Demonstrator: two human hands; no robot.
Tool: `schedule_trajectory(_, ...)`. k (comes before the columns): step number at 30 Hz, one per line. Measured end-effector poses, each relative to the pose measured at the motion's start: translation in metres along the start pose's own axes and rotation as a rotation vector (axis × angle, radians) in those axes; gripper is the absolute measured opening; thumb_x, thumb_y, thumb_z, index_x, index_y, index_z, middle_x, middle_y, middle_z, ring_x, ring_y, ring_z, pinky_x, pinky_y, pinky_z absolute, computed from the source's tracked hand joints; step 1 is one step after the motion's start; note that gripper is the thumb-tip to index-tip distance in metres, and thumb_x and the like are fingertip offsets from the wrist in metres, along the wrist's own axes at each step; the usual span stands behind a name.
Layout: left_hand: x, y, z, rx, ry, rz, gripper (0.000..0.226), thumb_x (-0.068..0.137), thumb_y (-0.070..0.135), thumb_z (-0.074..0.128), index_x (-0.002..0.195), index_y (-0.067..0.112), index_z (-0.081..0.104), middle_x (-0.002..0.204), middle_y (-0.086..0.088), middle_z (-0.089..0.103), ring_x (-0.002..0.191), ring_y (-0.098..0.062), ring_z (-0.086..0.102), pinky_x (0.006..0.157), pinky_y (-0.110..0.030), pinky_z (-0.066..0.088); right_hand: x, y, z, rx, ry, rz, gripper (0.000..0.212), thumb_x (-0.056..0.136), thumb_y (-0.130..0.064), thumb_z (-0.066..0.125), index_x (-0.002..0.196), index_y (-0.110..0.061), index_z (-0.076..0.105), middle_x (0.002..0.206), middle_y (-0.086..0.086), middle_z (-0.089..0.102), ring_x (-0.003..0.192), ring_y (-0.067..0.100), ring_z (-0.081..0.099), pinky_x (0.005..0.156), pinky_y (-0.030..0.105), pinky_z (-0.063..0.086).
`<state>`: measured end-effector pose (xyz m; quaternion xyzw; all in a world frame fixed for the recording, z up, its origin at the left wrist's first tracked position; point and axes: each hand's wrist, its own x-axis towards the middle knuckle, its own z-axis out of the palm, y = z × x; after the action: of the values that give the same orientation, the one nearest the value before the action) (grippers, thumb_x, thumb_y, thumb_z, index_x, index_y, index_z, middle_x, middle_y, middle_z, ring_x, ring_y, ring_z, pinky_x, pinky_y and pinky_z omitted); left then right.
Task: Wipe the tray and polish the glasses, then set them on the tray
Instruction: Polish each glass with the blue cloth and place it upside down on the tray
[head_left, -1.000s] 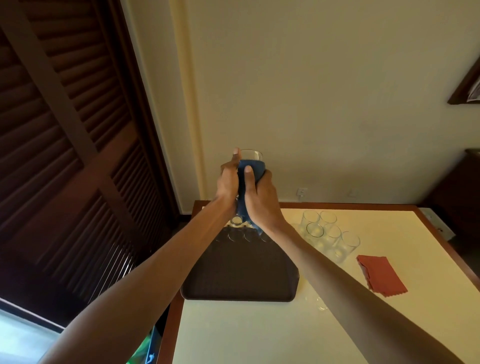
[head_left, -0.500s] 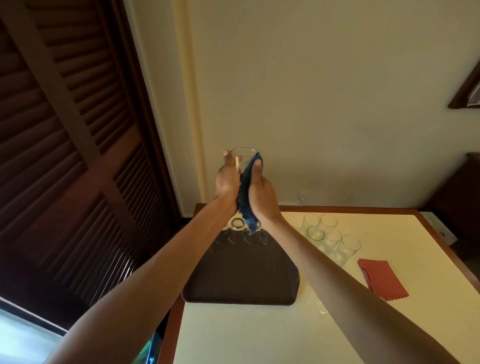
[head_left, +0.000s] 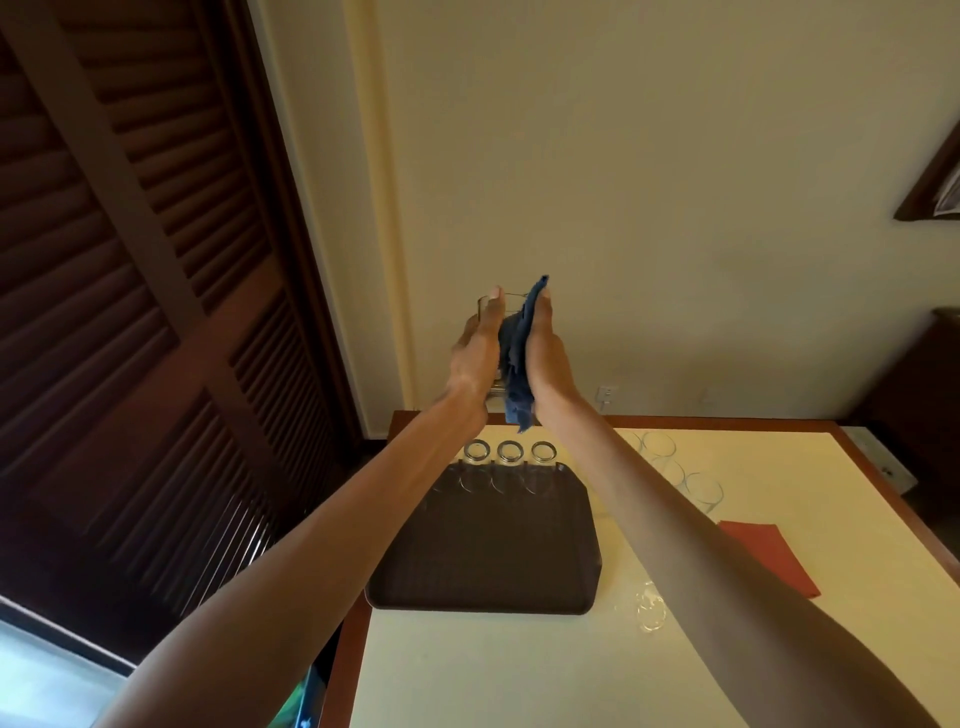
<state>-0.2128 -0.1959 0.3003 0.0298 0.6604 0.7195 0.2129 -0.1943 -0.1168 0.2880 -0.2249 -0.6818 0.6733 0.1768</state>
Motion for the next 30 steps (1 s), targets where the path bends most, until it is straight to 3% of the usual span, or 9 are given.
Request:
schedule_trajectory(3,0.017,-0.007,-0.002,0.023,0.060,-0.025,0.103,0.062,0.104,0.047,0.142,0.040,0.057,0.141,-0.003,0.059,0.122,-0.027,0.062,0.102,-0.049,0.054,-0.009,0.011,0.005,0.019,-0.024,0.020,0.068,0.102,-0.064,0.025,0.128,-0.014,0.062,0.092,-0.003,0.071,0.081,0.002,0.067,0.078,0.023,0.051)
schedule_trajectory(5,0.012,-0.005,-0.007,0.051,0.079,-0.003,0.088,0.080,0.094,0.044,0.145,0.036,0.051,0.134,0.000,0.060,0.113,-0.021,0.064,0.092,-0.039,0.057,-0.018,0.021,0.009,-0.043,-0.054,0.062,0.069,0.102,-0.064,0.022,0.111,-0.013,0.068,0.085,0.004,0.073,0.078,0.010,0.070,0.076,0.028,0.055)
schedule_trajectory(8,0.011,-0.006,-0.013,0.048,0.096,0.027,0.056,0.102,0.067,0.040,0.139,0.027,0.048,0.103,0.008,0.059,0.088,-0.008,0.060,0.064,-0.021,0.046,-0.029,0.027,0.009,-0.087,-0.060,-0.038,0.060,0.104,-0.058,0.030,0.122,-0.005,0.051,0.098,0.008,0.068,0.083,0.014,0.068,0.068,0.021,0.056)
schedule_trajectory(13,0.008,-0.012,-0.006,-0.116,-0.004,-0.009,0.057,0.100,0.068,0.046,0.126,0.021,0.068,0.119,-0.008,0.075,0.109,-0.027,0.072,0.096,-0.046,0.059,-0.013,0.009,0.007,-0.109,0.107,-0.258,0.045,0.104,-0.048,0.042,0.119,-0.006,0.047,0.092,0.005,0.068,0.070,0.008,0.068,0.053,0.013,0.049)
schedule_trajectory(17,0.008,-0.006,-0.002,-0.095,0.031,0.015,0.054,0.106,0.065,0.033,0.112,0.031,0.074,0.119,-0.003,0.076,0.114,-0.024,0.070,0.106,-0.048,0.053,0.013,-0.003,0.000,0.029,0.037,-0.052,0.047,0.103,-0.057,0.036,0.097,-0.019,0.062,0.073,-0.009,0.067,0.063,-0.002,0.067,0.054,0.012,0.047)
schedule_trajectory(20,0.005,0.000,0.001,-0.060,0.039,0.020,0.067,0.093,0.079,0.041,0.136,0.033,0.063,0.133,0.003,0.061,0.123,-0.020,0.059,0.110,-0.047,0.048,0.022,0.005,0.007,0.175,-0.028,0.077,0.053,0.099,-0.068,0.034,0.106,-0.028,0.068,0.066,-0.005,0.068,0.071,0.010,0.068,0.071,0.028,0.053)
schedule_trajectory(25,0.015,-0.002,-0.004,0.037,0.154,0.030,0.097,0.063,0.093,0.053,0.144,0.040,0.051,0.142,-0.006,0.046,0.130,-0.031,0.053,0.109,-0.055,0.046,0.011,0.018,0.013,0.165,-0.107,0.099,0.053,0.101,-0.066,0.027,0.088,-0.031,0.065,0.084,0.001,0.071,0.071,0.004,0.069,0.068,0.022,0.055)
schedule_trajectory(27,0.013,0.002,-0.008,-0.025,0.137,0.020,0.072,0.080,0.084,0.056,0.124,0.028,0.056,0.129,-0.007,0.057,0.118,-0.025,0.061,0.106,-0.047,0.050,-0.001,0.022,0.014,0.034,-0.108,0.061,0.063,0.099,-0.068,0.028,0.099,-0.018,0.066,0.087,0.005,0.072,0.075,0.014,0.070,0.076,0.030,0.057)
schedule_trajectory(30,0.016,-0.003,-0.011,-0.107,0.101,0.007,0.047,0.101,0.061,0.053,0.119,0.019,0.060,0.115,-0.009,0.070,0.097,-0.020,0.068,0.083,-0.034,0.056,-0.012,0.024,0.014,-0.113,-0.030,-0.119,0.049,0.103,-0.054,0.037,0.116,-0.008,0.047,0.091,0.002,0.066,0.076,0.010,0.066,0.060,0.014,0.051)
